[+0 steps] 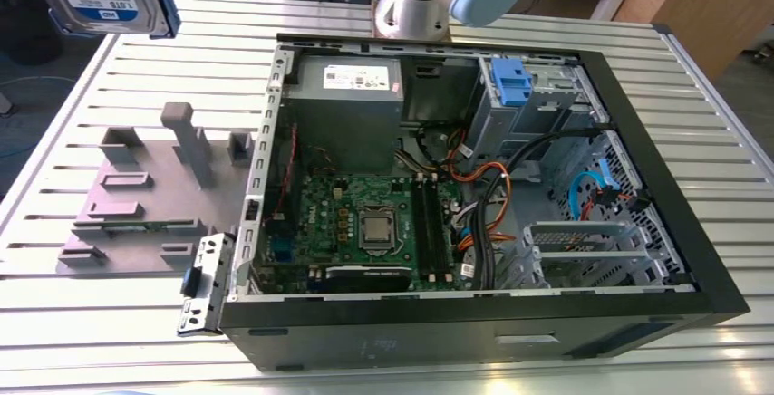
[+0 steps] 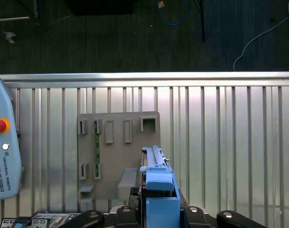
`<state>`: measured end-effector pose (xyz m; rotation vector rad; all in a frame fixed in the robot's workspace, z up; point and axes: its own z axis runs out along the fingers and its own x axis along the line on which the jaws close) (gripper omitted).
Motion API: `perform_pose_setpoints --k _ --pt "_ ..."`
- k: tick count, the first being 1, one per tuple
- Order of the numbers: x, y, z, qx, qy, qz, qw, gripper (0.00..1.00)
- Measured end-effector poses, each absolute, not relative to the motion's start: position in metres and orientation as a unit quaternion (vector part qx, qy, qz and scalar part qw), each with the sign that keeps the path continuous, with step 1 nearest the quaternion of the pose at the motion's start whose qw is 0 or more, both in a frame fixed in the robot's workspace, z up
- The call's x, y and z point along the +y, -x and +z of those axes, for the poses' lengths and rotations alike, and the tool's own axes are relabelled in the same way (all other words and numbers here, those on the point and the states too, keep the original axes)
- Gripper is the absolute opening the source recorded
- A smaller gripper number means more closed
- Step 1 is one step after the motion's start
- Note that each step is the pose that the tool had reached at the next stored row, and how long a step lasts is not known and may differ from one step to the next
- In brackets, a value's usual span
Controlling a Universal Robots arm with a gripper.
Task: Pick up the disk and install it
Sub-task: 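Pick up the disk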
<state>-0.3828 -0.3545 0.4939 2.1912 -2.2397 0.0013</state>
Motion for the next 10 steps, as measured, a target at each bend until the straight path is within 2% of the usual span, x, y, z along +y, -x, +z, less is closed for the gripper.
perform_pose_setpoints --k 10 --pt "-0.3545 0.3779 0.4939 -0.715 -0.699 0.0 0.004 0.37"
